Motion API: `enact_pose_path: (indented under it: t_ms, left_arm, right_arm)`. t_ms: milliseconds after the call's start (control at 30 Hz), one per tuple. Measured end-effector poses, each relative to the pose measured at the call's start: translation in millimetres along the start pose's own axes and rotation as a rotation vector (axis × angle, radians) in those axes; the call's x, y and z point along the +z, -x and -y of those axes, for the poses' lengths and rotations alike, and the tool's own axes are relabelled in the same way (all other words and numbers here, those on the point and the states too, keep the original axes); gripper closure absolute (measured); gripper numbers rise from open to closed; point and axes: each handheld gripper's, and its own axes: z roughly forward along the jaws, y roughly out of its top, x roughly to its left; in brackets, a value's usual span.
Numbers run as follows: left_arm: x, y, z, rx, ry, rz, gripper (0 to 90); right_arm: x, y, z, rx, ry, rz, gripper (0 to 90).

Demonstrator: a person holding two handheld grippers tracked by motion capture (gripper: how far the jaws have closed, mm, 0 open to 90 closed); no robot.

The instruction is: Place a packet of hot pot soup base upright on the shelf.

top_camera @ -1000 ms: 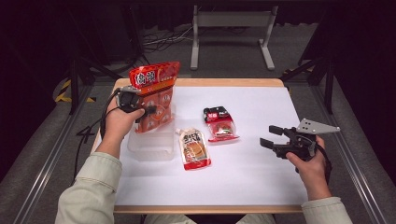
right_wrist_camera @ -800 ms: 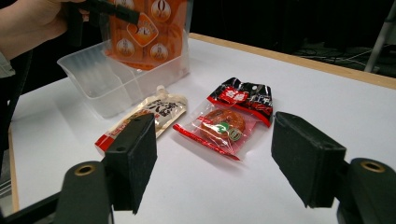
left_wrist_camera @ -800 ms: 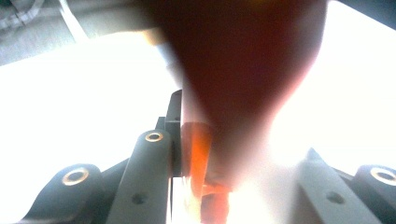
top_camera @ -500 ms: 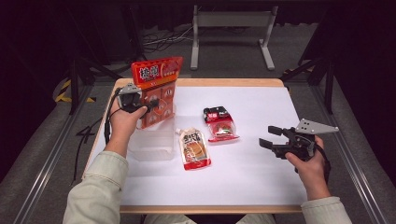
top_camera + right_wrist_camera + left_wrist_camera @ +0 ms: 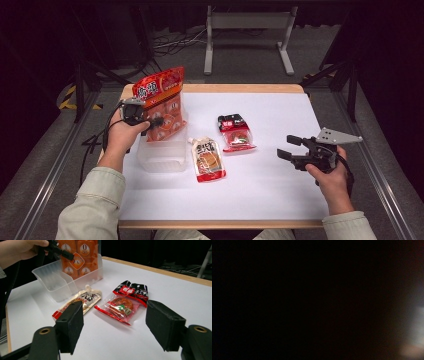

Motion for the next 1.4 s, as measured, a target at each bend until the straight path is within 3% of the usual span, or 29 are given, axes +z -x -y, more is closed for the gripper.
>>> enact_pose_path:
  t_ms: [167, 333, 400, 467, 567, 700, 1000, 1133, 1400]
  left_arm:
    - [-0.4, 3.0, 1.5, 0.018, 0.006, -0.032, 69.3]
    - [-4.3, 8.0, -0.7, 0.038, 0.007, -0.103, 64.1]
    - [-7.3, 8.4, -1.4, 0.034, 0.029, -0.122, 54.8]
    - [-10.4, 5.8, 0.4, 0.045, 0.077, -0.103, 42.5]
    - [-17.8, 8.7, 3.4, 0.007, 0.09, -0.115, 21.2]
    - [-27.8, 14.1, 8.0, 0.008, 0.127, -0.12, 12.6]
    - [-59.0, 30.5, 20.4, 0.018, 0.207, -0.14, 7.5]
    - [-63.9, 37.8, 26.4, 0.04, 0.204, -0.148, 7.6]
    - [-74.5, 59.4, 46.7, 0.063, 0.269, -0.141, 5.7]
  right_arm:
    - [-0.5, -0.3, 0.1, -0.001, 0.0, 0.002, 31.7]
    - [-1.4, 0.6, 0.4, -0.001, 0.002, 0.005, 31.7]
    - [-0.6, 1.1, 0.9, 0.001, 0.0, 0.007, 31.7]
    - [0.0, 1.0, 0.9, 0.0, -0.001, 0.006, 31.7]
    - [0.3, 0.6, 0.5, 0.0, 0.002, 0.006, 31.7]
    - [0.9, 0.7, 1.0, 0.004, 0.001, 0.011, 31.7]
    - [-2.0, 0.3, 3.1, 0.006, 0.001, 0.026, 30.5]
    - [-2.7, 0.6, 3.7, 0.005, 0.003, 0.032, 30.3]
    - [-2.8, 0.2, 3.7, 0.004, 0.005, 0.034, 30.2]
